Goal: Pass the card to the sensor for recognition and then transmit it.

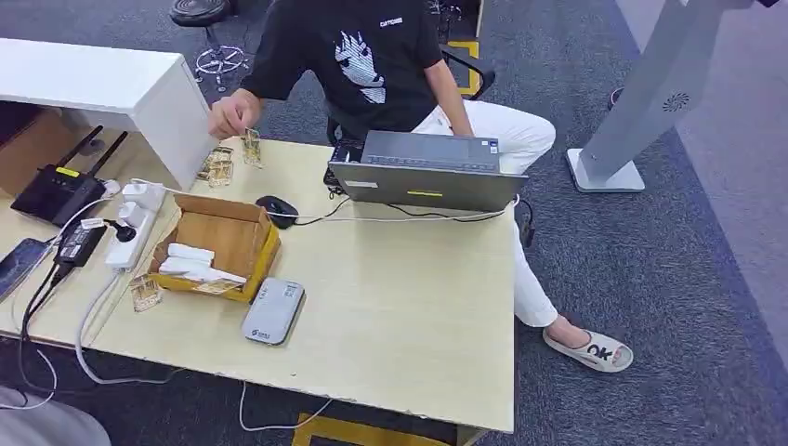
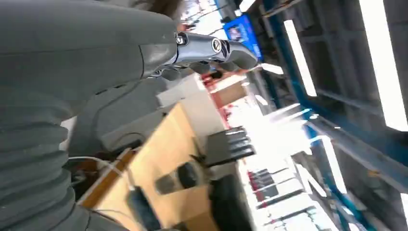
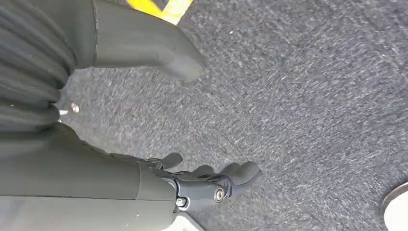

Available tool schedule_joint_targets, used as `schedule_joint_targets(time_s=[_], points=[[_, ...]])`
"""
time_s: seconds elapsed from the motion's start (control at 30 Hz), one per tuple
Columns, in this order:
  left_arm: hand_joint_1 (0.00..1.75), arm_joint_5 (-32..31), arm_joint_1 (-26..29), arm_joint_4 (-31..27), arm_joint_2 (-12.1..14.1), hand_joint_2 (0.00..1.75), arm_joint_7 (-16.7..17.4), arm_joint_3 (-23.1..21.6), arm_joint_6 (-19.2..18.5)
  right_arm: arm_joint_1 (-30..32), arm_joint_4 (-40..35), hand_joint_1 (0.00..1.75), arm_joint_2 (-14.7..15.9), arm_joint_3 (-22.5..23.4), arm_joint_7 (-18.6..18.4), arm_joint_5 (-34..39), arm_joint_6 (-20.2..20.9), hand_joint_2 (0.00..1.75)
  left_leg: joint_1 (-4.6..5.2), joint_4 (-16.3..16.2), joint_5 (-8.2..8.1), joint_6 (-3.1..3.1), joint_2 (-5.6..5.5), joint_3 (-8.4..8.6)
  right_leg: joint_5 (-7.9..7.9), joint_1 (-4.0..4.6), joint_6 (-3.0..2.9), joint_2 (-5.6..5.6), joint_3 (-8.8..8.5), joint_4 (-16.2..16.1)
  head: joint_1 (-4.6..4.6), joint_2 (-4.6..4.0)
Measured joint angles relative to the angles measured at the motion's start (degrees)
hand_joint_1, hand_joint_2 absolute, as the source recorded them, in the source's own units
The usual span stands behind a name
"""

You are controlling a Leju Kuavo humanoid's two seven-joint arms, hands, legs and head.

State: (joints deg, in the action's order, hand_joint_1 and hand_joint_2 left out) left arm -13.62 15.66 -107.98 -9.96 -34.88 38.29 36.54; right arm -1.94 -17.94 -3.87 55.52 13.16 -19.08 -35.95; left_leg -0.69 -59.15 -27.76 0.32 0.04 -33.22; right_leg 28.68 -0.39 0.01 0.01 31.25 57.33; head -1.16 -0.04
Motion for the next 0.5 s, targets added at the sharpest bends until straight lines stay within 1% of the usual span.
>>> schedule_joint_targets(time_s=[0.1, 0.2, 0.33, 0.5], points=[[0.0, -2.0, 0.5, -3.9, 1.8, 1.75, 0.2, -1.6, -1.6, -0.1, 0.0, 0.0, -0.4, 1.3, -0.8, -3.0, 0.0, 1.75, 0.0, 0.0, 0.0, 0.0, -0.01, 0.0, 0.0, 0.0, 0.0, -0.01, -0.01, 0.0, 0.0, 0.0], [0.0, -5.2, 0.8, -7.4, 3.4, 1.75, 1.4, -3.4, -4.2, -0.1, 0.0, 0.0, -0.8, 2.7, -1.9, -6.5, 0.0, 1.75, -0.01, 0.0, 0.01, 0.0, 0.01, 0.02, 0.0, 0.01, 0.0, 0.01, 0.06, 0.0, 0.0, 0.0], [0.0, -10.3, -0.2, -9.0, 6.0, 1.75, 4.6, -6.1, -7.5, -0.1, 0.0, 0.0, -1.1, 3.8, -3.2, -10.1, 0.0, 1.75, -0.01, 0.0, 0.01, 0.0, 0.01, 0.04, 0.0, 0.0, 0.0, 0.02, 0.06, 0.0, 0.0, 0.0], [0.0, -16.8, -3.4, -9.2, 9.5, 1.75, 9.6, -10.0, -10.9, -0.1, 0.1, 0.0, -1.3, 4.9, -4.4, -13.6, 0.0, 1.75, 0.0, 0.0, 0.03, 0.01, 0.02, 0.05, -0.03, 0.0, -0.01, 0.04, -0.01, 0.0, 0.0, 0.0]])
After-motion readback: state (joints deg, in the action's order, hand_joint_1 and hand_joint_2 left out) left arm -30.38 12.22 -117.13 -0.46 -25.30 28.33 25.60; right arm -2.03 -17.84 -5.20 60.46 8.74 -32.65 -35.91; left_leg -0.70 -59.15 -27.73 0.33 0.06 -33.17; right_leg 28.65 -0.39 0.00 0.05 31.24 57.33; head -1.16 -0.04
